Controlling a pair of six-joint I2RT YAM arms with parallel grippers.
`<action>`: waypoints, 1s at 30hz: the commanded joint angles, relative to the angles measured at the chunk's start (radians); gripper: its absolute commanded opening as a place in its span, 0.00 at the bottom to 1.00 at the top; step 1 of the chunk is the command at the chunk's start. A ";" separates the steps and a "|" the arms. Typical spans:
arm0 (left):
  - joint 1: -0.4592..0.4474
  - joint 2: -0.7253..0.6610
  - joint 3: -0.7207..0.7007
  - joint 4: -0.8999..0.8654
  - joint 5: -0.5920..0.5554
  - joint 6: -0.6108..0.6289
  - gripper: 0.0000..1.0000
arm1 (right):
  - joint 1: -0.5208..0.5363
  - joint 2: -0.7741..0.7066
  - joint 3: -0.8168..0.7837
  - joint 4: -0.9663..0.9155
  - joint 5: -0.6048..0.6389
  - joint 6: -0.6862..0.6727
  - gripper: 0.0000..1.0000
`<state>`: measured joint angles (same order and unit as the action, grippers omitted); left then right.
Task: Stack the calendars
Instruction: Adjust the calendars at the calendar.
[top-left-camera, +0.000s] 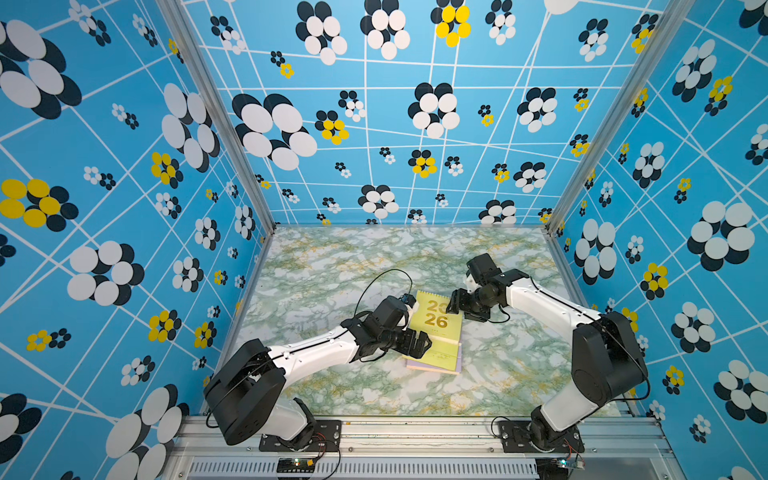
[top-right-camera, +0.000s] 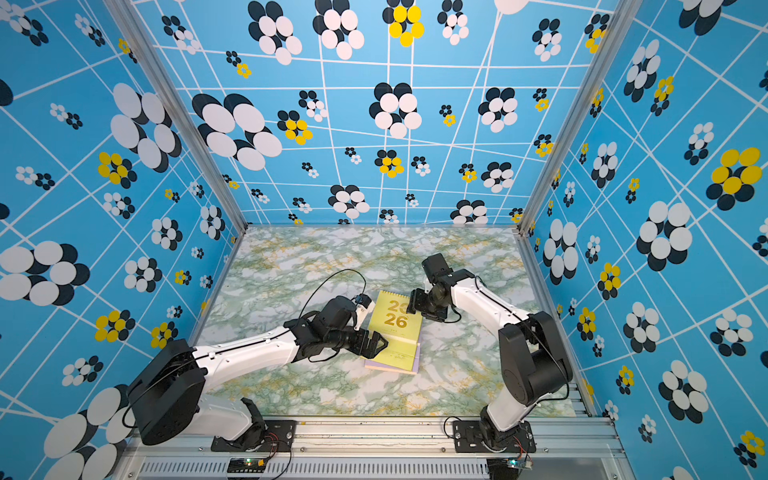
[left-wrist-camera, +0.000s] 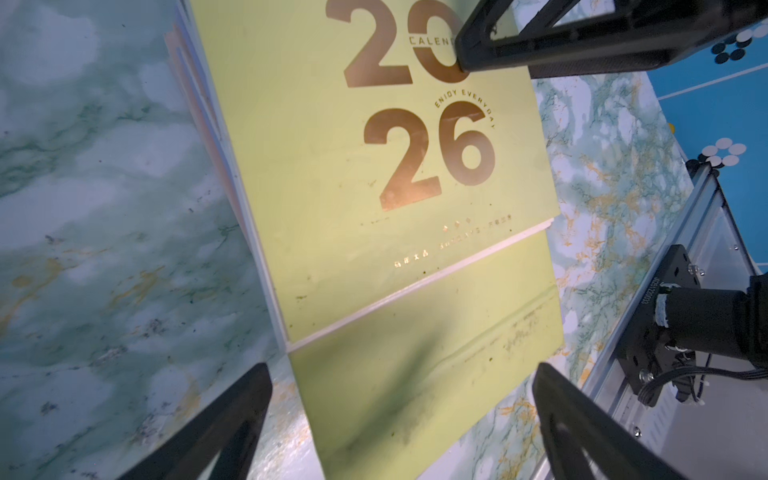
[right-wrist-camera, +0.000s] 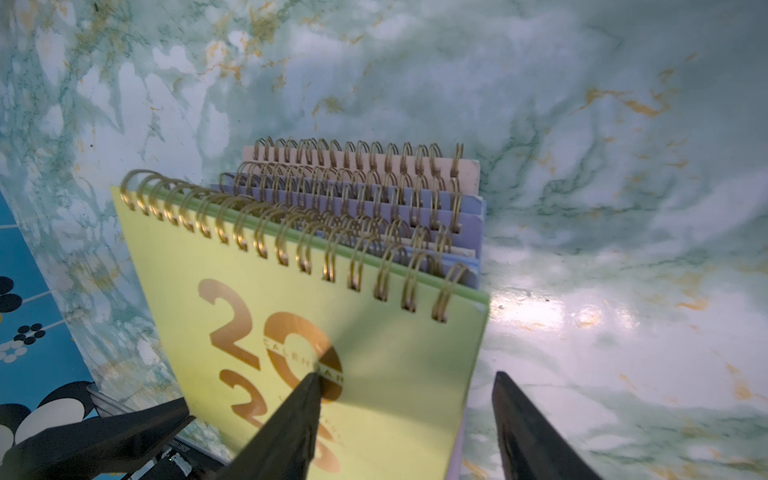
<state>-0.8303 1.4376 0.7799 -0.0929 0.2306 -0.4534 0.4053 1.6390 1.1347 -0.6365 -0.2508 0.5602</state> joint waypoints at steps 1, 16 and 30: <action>-0.015 0.013 0.043 -0.042 -0.023 -0.008 1.00 | 0.010 0.015 0.028 0.006 -0.013 -0.014 0.67; -0.072 0.031 0.074 -0.086 -0.046 -0.031 1.00 | 0.022 0.025 0.030 0.012 -0.016 -0.017 0.67; -0.075 0.012 0.067 -0.080 -0.051 -0.035 0.99 | 0.028 0.035 0.048 0.012 -0.005 -0.014 0.67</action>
<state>-0.8974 1.4521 0.8280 -0.1661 0.1787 -0.4778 0.4187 1.6604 1.1522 -0.6212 -0.2592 0.5602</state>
